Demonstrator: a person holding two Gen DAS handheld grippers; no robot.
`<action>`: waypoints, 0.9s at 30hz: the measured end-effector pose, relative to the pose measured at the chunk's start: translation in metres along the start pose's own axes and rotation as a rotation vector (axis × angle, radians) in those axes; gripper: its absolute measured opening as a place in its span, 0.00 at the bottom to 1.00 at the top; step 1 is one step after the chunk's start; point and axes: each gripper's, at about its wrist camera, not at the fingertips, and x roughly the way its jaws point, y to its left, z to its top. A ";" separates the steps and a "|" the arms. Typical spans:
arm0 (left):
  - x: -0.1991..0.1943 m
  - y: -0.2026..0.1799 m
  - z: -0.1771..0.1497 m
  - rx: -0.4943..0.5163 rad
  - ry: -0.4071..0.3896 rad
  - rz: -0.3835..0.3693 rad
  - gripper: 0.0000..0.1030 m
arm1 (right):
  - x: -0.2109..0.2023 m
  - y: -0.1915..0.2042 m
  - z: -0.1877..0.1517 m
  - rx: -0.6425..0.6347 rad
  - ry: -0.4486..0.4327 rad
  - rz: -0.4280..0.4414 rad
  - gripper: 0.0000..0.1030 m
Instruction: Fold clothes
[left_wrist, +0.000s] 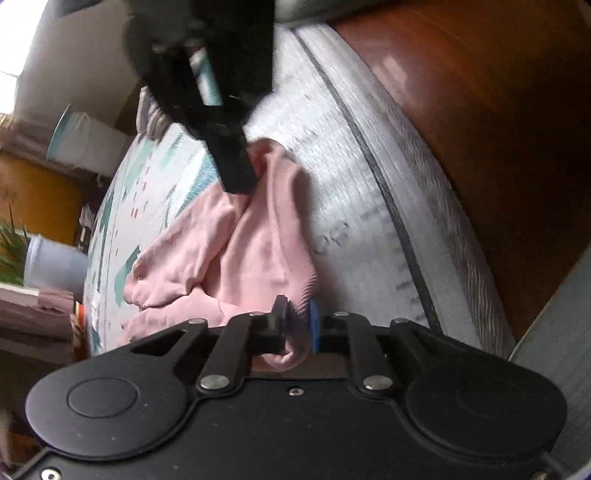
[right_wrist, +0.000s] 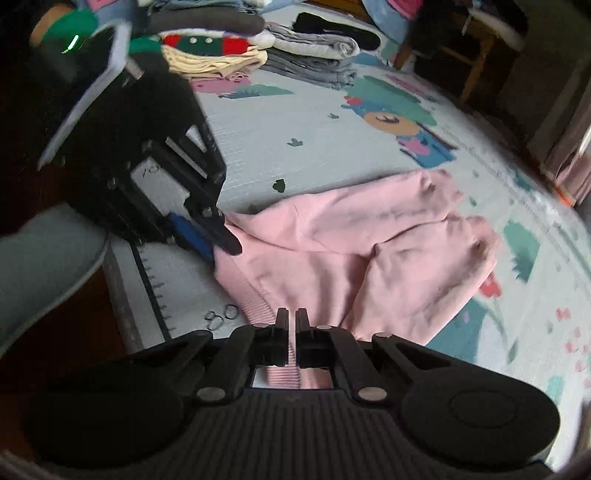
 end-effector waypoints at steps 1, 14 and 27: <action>-0.004 0.007 0.000 -0.026 -0.009 0.004 0.11 | 0.000 0.002 -0.002 -0.022 0.004 -0.010 0.11; -0.017 0.072 -0.012 -0.478 -0.139 -0.019 0.11 | 0.016 0.010 -0.025 -0.191 0.061 -0.130 0.68; -0.021 0.065 -0.008 -0.499 -0.151 -0.059 0.11 | 0.030 -0.014 -0.021 -0.224 0.080 -0.077 0.38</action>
